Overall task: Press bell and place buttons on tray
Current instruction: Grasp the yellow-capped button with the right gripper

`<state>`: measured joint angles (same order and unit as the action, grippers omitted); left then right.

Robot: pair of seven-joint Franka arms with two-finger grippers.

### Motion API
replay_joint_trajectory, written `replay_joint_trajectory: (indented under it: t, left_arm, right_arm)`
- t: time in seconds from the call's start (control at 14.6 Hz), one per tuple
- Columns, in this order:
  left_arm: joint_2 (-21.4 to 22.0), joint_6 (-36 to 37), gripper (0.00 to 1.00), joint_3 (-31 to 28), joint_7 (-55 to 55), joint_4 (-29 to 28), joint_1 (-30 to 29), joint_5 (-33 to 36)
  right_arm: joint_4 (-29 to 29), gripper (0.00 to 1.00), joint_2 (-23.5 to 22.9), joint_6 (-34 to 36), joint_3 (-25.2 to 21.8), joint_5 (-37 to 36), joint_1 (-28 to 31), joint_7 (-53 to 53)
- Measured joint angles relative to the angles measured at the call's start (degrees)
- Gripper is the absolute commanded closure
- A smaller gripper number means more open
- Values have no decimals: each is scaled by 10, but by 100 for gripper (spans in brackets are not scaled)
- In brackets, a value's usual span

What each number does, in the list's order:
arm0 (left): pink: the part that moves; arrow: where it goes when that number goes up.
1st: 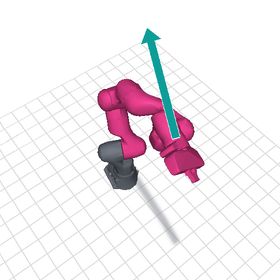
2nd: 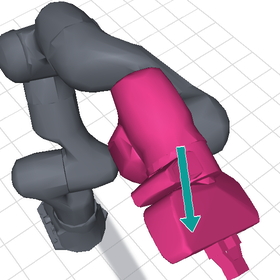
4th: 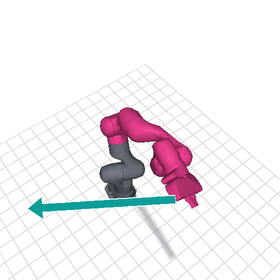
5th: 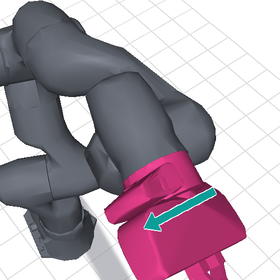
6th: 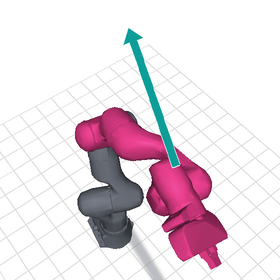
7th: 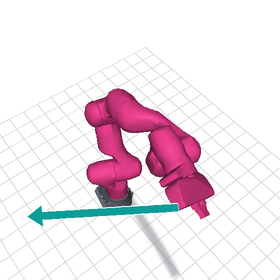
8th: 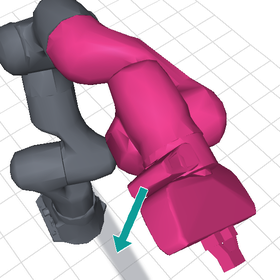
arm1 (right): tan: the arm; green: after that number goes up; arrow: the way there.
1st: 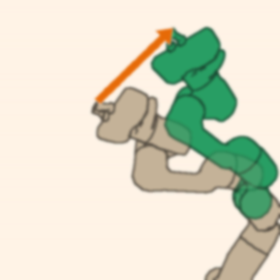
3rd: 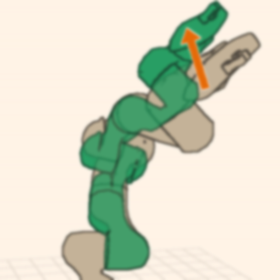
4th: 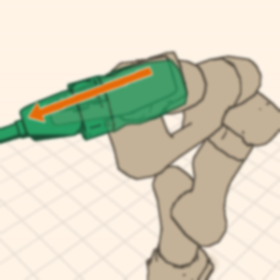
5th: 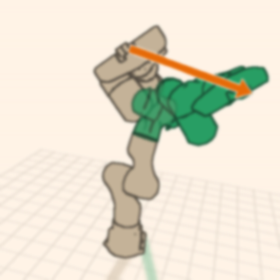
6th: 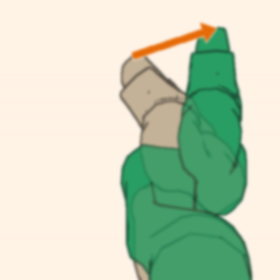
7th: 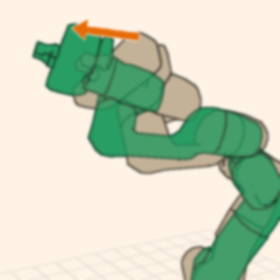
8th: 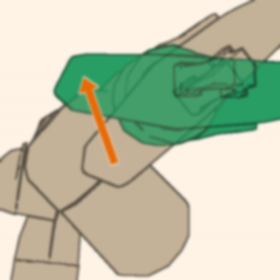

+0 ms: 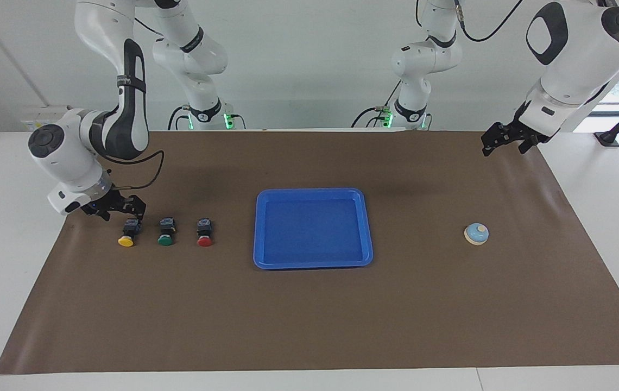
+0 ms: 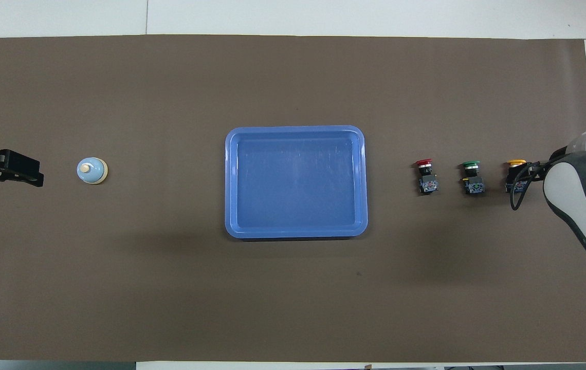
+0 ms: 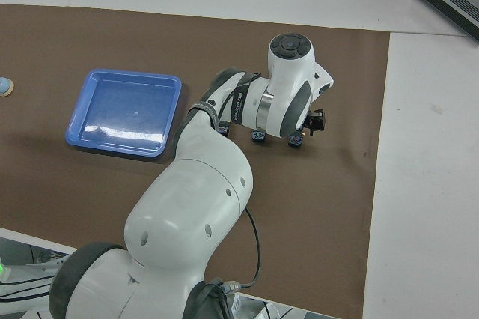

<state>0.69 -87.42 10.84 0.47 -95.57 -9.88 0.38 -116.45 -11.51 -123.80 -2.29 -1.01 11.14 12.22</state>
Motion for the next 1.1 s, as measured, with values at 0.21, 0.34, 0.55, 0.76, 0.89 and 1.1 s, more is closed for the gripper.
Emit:
replay_joint_trajectory:
  t: [0.21,0.34,0.55,0.76,0.89,1.1]
  left_arm:
    - [0,2,0,0,0,0,5,0]
    - [1,6,0,0,0,3,6,0]
    - [6,6,0,-1,0,9,6,0]
    - [10,6,0,-1,0,9,6,0]
    - [11,6,0,-1,0,9,6,0]
    - [13,6,0,-2,0,9,6,0]
  right_arm:
    - [-4,0,-14,-20,0,0,0,0]
    - [-5,0,-26,-36,0,0,0,0]
    - [-6,0,-42,-53,0,0,1,0]
    - [-9,14,-48,-56,0,0,2,-5]
    - [-17,50,-48,-71,0,0,3,-9]
    - [-29,100,-48,-96,0,1,3,-12]
